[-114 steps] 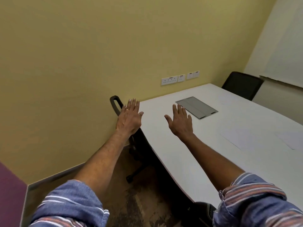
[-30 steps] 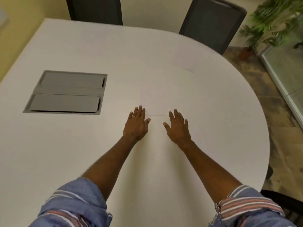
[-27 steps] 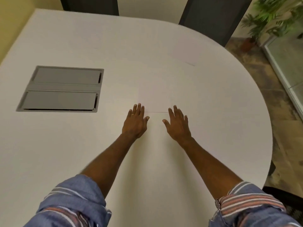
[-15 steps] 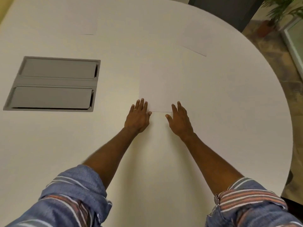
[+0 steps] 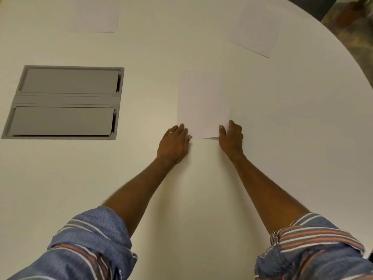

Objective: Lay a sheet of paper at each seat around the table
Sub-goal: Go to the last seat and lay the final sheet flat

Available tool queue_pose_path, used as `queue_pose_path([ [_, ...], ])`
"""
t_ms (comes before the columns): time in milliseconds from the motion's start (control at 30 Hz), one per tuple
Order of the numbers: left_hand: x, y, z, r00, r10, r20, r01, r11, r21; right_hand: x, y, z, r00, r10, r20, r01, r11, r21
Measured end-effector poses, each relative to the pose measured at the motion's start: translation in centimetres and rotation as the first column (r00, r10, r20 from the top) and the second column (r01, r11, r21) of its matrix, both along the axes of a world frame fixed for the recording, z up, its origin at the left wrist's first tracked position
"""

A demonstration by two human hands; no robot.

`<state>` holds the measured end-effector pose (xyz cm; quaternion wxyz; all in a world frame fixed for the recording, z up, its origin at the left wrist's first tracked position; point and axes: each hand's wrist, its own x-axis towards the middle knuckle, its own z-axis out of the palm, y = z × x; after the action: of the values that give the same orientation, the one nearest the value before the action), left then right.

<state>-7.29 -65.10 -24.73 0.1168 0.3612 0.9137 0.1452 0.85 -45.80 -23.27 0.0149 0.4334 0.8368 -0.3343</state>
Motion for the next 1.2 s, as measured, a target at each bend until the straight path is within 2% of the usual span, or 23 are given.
queue_pose_path([
  [100,0.0,0.0,-0.1,1.0,-0.005,-0.013,0.004,1.0,-0.013,-1.0,0.2,0.8,0.986,-0.154,-0.069,0.139,0.973,-0.184],
  [200,-0.2,-0.1,-0.2,1.0,-0.005,-0.012,0.005,1.0,-0.022,-1.9,0.0,1.6,0.957,-0.264,-0.12,0.218,0.929,-0.3],
  [300,-0.1,-0.1,0.2,0.999,-0.012,0.036,0.013,1.0,-0.028,-2.4,-0.3,2.6,0.913,-0.366,-0.18,0.293,0.895,-0.335],
  [400,-0.2,-0.4,0.9,0.991,0.011,0.13,-0.011,1.0,0.0,-2.9,-0.3,3.6,0.895,-0.391,-0.213,0.304,0.886,-0.351],
  [500,-0.9,-0.6,2.2,0.967,0.132,0.218,-0.155,0.984,0.09,-3.5,-0.3,5.7,0.883,-0.393,-0.257,0.268,0.871,-0.411],
  [567,-1.4,-0.6,3.3,0.906,0.243,0.348,-0.31,0.939,0.152,-3.7,-0.4,7.3,0.862,-0.424,-0.278,0.25,0.832,-0.495],
  [633,-1.6,-0.5,3.8,0.841,0.276,0.465,-0.417,0.878,0.234,-3.7,-0.8,8.5,0.839,-0.463,-0.286,0.23,0.778,-0.585],
  [667,-1.7,-0.7,4.3,0.802,0.28,0.528,-0.47,0.841,0.267,-3.7,-1.0,9.5,0.834,-0.466,-0.295,0.206,0.76,-0.617],
  [733,-1.4,-0.8,5.0,0.666,0.272,0.694,-0.586,0.767,0.262,-3.4,-1.5,10.7,0.814,-0.482,-0.325,0.175,0.736,-0.654],
  [767,-1.1,-0.9,5.7,0.56,0.255,0.789,-0.65,0.725,0.227,-3.1,-1.6,11.7,0.8,-0.49,-0.347,0.15,0.723,-0.674],
  [833,-0.6,-0.9,6.8,0.249,0.153,0.956,-0.778,0.62,0.103,-2.4,-1.8,12.9,0.774,-0.526,-0.354,0.128,0.676,-0.726],
  [867,-0.1,-1.0,7.1,0.122,0.08,0.989,-0.818,0.572,0.055,-1.6,-1.7,13.7,0.772,-0.524,-0.361,0.107,0.666,-0.738],
  [900,-0.1,-0.9,7.0,0.052,0.031,0.998,-0.844,0.536,0.027,-1.1,-1.5,13.7,0.785,-0.511,-0.351,0.108,0.67,-0.735],
  [967,0.9,-1.4,7.2,0.047,-0.021,0.999,-0.885,0.462,0.051,1.0,-1.7,14.9,0.831,-0.436,-0.344,0.098,0.724,-0.683],
  [1033,1.4,-2.2,6.9,0.144,0.061,0.988,-0.889,0.446,0.102,2.8,-1.6,14.8,0.867,-0.379,-0.324,0.111,0.78,-0.616],
  [1133,2.5,-4.5,7.5,0.348,0.191,0.918,-0.824,0.529,0.203,5.2,-1.7,13.7,0.899,-0.341,-0.275,0.155,0.835,-0.528],
  [1200,3.2,-6.0,7.9,0.422,0.224,0.878,-0.787,0.572,0.232,6.3,-1.9,12.8,0.898,-0.373,-0.231,0.212,0.83,-0.516],
])
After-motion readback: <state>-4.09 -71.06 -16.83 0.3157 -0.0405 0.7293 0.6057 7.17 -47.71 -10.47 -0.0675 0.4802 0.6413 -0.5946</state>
